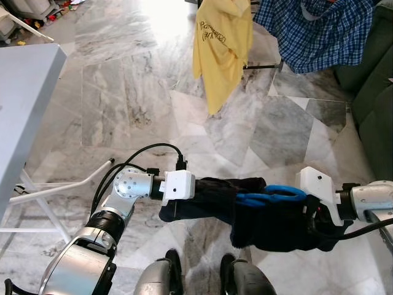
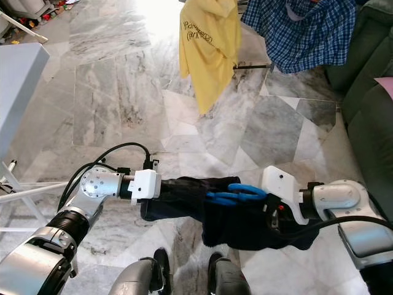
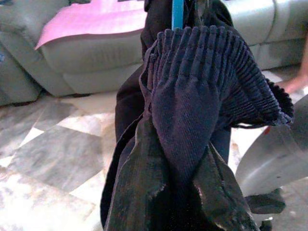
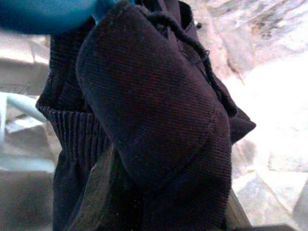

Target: Hang hanger

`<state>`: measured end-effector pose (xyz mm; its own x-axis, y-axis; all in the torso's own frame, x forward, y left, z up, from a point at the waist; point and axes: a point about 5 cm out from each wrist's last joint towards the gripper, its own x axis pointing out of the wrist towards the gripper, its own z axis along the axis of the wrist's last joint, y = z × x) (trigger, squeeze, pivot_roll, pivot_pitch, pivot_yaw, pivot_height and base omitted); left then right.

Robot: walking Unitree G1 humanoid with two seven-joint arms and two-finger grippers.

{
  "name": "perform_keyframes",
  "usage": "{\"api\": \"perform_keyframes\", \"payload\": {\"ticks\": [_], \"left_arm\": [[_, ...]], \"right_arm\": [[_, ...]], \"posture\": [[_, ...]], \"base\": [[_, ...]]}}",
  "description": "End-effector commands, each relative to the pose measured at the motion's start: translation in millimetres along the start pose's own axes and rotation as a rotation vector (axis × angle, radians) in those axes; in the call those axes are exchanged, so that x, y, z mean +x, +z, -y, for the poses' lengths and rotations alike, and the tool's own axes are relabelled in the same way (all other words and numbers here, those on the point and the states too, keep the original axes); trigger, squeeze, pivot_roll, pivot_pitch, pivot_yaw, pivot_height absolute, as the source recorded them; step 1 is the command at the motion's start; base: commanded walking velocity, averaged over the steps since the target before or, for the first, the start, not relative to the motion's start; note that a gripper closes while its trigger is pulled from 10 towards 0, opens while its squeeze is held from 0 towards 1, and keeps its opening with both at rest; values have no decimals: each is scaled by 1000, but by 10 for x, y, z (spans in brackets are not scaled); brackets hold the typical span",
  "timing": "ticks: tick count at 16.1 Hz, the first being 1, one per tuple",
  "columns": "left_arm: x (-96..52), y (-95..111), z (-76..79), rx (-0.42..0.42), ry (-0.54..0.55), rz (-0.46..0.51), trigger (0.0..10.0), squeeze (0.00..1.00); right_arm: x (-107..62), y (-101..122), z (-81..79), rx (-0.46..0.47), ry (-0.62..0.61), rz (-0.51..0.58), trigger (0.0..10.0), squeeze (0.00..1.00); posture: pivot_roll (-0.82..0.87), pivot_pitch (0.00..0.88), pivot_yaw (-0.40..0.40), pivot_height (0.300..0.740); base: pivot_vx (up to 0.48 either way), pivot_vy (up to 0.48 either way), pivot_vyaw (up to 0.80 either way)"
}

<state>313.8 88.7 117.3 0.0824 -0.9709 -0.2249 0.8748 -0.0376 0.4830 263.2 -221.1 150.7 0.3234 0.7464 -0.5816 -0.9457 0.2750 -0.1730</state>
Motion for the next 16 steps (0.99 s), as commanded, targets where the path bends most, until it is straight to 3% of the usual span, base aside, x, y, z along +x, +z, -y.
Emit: {"api": "perform_keyframes", "payload": {"ticks": [1,2,3,4,5,9,13,16], "left_arm": [[52,119,-120,58,80,60,0,0],[46,111,-126,61,97,53,1098,0],[39,104,-137,63,118,47,3882,0],[34,101,-145,61,130,44,5922,184],[19,92,-174,53,169,38,10000,1000],[-23,73,-269,32,306,24,10000,1000],[-72,138,-389,85,440,40,10000,1000],[-107,188,-406,136,446,67,10000,1000]], "right_arm": [[119,-16,-101,3,53,16,0,0],[120,-18,-96,4,45,18,0,0],[123,-19,-93,5,38,20,0,0],[126,-21,-93,6,33,21,0,0],[137,-30,-97,10,21,27,0,0],[157,-52,-105,21,-6,39,0,0],[181,-68,-100,24,-15,36,0,0],[236,-113,-110,34,-39,27,0,0]], "posture": [[-220,266,81,740],[-223,266,83,740],[-223,266,83,740],[-223,266,83,740],[-223,263,83,740],[-222,263,84,740],[-222,257,85,740],[-221,256,86,740]], "base": [[0,0,0],[0,0,0],[0,0,0],[0,0,0],[0,0,0],[0,0,0],[0,0,0],[0,0,0]]}}
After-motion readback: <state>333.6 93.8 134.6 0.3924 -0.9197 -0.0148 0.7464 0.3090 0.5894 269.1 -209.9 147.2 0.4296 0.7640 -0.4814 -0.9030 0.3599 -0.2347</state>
